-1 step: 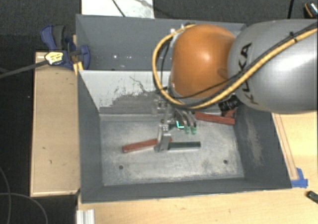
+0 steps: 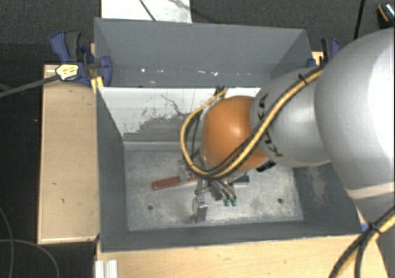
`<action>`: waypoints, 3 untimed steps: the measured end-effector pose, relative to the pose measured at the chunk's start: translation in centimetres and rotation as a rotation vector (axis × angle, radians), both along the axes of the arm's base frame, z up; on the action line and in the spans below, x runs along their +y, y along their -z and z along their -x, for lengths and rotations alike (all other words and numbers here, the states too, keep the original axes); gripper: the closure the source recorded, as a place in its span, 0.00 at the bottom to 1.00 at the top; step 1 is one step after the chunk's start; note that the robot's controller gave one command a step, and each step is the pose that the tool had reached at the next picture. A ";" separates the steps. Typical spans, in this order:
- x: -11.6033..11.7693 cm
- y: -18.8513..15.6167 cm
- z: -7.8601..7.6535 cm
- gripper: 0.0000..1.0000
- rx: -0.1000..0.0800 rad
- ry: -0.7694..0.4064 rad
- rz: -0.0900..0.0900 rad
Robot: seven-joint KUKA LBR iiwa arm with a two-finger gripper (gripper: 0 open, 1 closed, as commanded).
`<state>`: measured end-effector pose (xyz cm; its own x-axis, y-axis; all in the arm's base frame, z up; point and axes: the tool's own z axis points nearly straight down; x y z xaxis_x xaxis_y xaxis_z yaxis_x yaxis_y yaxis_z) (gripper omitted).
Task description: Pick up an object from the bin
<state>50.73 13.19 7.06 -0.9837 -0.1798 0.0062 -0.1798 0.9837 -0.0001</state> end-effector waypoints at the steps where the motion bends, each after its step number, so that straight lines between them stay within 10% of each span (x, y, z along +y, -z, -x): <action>1: 5.2 -0.1 -6.0 0.00 -0.014 0.033 -0.007; 2: 4.8 0.0 -5.7 1.00 -0.008 0.040 -0.003; 3: 7.6 -16.2 -7.2 1.00 -0.017 -0.096 -0.005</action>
Offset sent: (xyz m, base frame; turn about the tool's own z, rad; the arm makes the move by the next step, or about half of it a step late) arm 0.0567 0.0483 -0.0006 0.0355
